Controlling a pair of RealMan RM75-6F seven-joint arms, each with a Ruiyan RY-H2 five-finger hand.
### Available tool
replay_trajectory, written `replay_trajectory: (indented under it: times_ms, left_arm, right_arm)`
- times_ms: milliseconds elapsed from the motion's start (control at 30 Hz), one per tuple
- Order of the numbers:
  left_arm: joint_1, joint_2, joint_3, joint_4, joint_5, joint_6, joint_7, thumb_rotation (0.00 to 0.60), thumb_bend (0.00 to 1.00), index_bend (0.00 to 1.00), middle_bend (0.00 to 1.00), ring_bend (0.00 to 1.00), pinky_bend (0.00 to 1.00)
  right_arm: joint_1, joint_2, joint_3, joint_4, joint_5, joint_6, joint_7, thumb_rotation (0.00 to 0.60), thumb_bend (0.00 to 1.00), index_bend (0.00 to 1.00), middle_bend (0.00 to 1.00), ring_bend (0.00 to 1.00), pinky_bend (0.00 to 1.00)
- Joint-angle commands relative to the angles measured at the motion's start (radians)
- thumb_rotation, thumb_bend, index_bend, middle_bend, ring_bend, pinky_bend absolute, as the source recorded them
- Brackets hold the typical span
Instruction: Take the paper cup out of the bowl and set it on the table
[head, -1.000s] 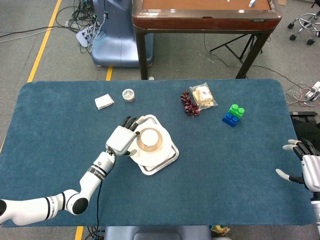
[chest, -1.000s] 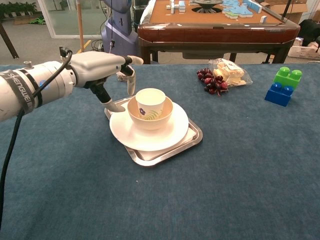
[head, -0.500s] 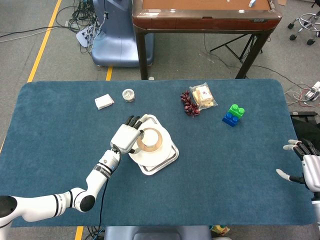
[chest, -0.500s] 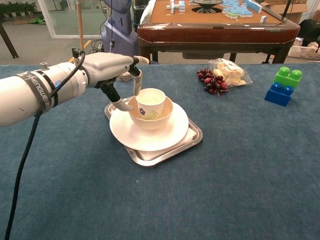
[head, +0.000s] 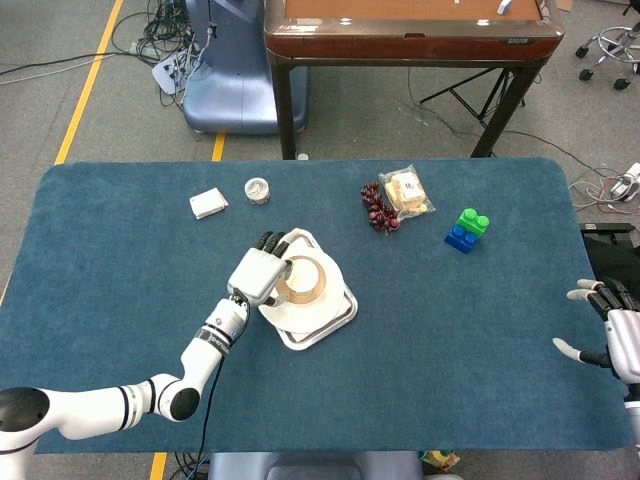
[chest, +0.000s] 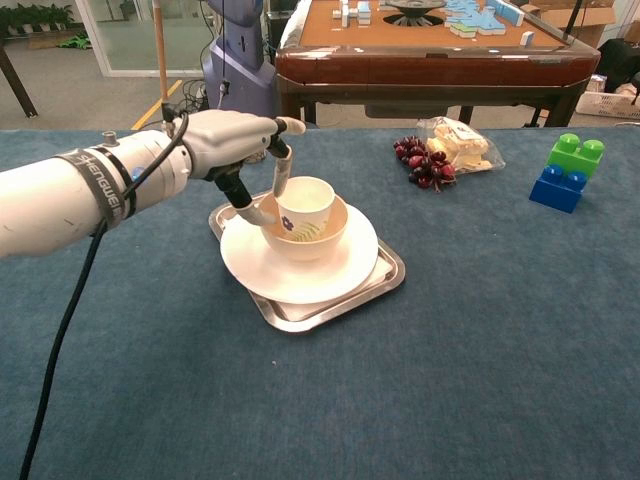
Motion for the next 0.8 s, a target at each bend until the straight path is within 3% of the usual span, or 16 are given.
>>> replay_trajectory:
  times_ms: [33, 800]
  left_arm:
    - [-0.005, -0.007, 0.001, 0.009, -0.005, 0.001, 0.006, 0.600, 0.18, 0.53, 0.00, 0.00, 0.05]
    - [-0.029, -0.023, 0.001, -0.012, -0.003, 0.034, 0.028, 0.600, 0.18, 0.53, 0.00, 0.00, 0.06]
  right_arm:
    - [0.000, 0.000, 0.000, 0.000, -0.001, 0.000, 0.001, 0.600, 0.00, 0.34, 0.23, 0.11, 0.24]
    - [0.002, 0.002, -0.002, 0.000, -0.002, -0.008, 0.007, 0.600, 0.00, 0.34, 0.23, 0.11, 0.24]
